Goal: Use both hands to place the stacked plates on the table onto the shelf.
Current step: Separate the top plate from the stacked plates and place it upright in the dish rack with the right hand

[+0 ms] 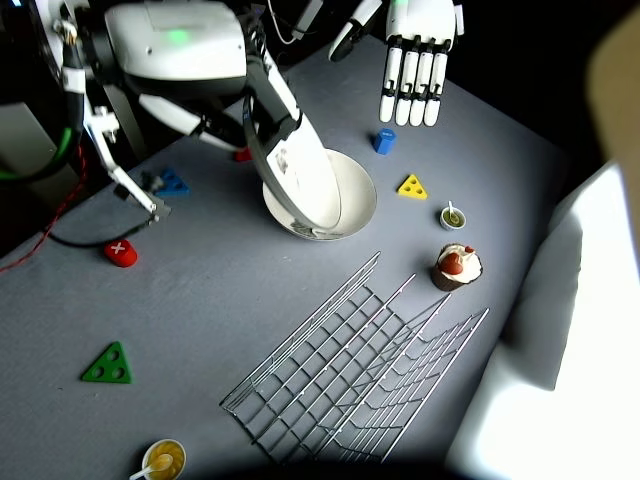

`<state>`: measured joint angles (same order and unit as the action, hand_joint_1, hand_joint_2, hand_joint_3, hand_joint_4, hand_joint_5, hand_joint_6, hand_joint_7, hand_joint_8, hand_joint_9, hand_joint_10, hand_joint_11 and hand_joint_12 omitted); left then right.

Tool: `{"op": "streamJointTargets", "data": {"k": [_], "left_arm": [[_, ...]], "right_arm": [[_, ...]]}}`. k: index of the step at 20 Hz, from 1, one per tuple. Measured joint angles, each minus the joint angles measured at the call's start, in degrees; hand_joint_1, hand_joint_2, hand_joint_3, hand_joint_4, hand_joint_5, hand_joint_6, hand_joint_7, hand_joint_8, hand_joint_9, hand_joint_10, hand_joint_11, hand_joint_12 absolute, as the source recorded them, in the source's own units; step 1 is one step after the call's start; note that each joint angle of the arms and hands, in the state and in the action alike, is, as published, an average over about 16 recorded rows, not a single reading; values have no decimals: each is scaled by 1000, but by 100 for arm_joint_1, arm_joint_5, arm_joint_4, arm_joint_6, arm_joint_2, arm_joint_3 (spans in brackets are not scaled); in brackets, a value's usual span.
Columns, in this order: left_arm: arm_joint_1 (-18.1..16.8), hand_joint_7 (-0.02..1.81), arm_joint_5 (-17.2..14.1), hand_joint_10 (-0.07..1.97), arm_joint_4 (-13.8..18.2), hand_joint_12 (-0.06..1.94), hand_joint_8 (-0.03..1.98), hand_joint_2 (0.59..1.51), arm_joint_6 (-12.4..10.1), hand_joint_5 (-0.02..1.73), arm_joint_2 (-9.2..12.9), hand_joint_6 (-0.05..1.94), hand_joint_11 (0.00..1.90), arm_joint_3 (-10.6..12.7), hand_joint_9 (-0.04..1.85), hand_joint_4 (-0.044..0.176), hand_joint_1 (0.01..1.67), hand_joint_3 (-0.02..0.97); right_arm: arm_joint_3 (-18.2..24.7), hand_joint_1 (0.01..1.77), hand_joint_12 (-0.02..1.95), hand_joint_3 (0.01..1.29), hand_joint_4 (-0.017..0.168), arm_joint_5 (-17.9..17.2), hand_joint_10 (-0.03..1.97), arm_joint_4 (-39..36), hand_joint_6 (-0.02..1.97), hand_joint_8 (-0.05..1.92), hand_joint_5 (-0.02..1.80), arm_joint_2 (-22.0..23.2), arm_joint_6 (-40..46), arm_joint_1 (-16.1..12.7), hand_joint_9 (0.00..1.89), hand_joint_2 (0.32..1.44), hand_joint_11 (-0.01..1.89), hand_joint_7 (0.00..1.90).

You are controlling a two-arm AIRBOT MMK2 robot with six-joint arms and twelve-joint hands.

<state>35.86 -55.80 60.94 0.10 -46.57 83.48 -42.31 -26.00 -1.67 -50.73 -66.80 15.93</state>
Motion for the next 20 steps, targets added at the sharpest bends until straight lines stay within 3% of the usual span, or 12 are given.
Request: {"op": "streamJointTargets", "data": {"k": [9,20], "left_arm": [[514,128,-320,8,-292,12,0,998,0,119,149,18,120,306,114,1,99,4],[812,132,-769,7,-592,12,0,995,0,122,-52,17,133,794,119,1,88,4]], "right_arm": [[-162,1403,1201,13,-4,603,677,519,861,533,956,272,1168,-797,1168,957,1009,1116],[-842,1447,1251,13,-6,1088,602,342,828,547,922,370,2803,-1239,1206,957,1015,1130]]}}
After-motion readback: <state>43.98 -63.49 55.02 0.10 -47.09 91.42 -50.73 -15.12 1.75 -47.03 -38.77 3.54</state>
